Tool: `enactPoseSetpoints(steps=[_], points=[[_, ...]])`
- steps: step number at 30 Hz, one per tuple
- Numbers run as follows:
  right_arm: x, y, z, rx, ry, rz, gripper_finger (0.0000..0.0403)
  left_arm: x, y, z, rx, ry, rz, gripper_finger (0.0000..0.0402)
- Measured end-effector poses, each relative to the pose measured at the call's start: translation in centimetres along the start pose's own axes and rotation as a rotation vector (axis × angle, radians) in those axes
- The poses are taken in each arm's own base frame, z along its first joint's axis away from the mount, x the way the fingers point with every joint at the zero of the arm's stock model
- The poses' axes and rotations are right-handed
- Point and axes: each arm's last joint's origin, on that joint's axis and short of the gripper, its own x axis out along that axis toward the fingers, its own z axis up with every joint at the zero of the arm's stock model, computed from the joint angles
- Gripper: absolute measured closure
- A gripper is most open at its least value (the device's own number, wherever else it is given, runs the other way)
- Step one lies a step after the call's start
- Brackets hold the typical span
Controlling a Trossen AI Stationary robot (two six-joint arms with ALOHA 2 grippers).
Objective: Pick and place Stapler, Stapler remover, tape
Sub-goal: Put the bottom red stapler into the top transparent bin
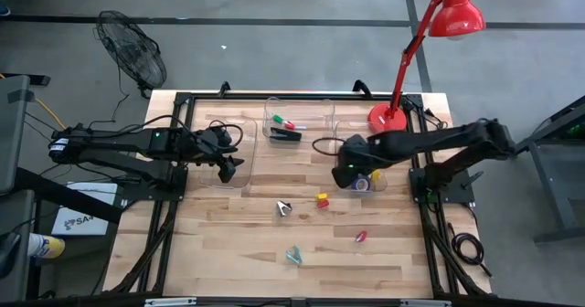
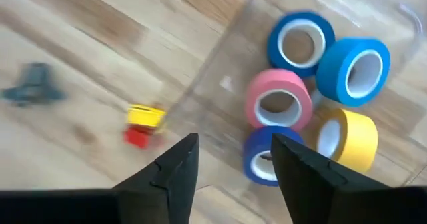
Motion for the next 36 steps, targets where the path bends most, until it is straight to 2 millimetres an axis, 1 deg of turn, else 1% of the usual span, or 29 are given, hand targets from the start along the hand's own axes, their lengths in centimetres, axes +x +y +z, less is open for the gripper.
enactPoseSetpoints(steps=[4,9,14,19,22,26,31,36], points=[[-2.5,0.0,-0.8,-0.063,-0.043,0.143,0.0224,0.0,0.0,0.0,0.0,0.0,0.0,0.0172],[-4.9,0.1,-2.5,-0.224,-0.048,0.286,0.0228,0.0,0.0,0.0,0.0,-0.001,-0.001,0.0172],[-5.8,0.7,-4.7,-0.458,-0.018,0.365,0.023,0.0,0.0,0.0,-0.001,-0.003,-0.002,0.0172],[-6.1,1.5,-7.1,-0.809,-0.037,0.401,0.0229,0.0,0.0,0.1,-0.002,-0.006,-0.004,0.0172],[-6.0,1.9,-8.5,-0.978,-0.05,0.398,0.0229,0.0,0.0,0.1,-0.002,-0.006,-0.004,0.0172],[-5.0,2.8,-9.8,-1.094,-0.019,0.374,0.0229,0.0,0.0,0.1,-0.002,-0.006,-0.004,0.0172],[-2.3,4.3,-11.3,-1.204,0.071,0.316,0.0229,0.0,0.0,0.1,-0.003,-0.006,-0.004,0.0172],[1.0,5.7,-12.5,-1.264,0.217,0.268,0.0225,0.0,0.0,0.1,-0.005,-0.006,-0.006,0.0172]])
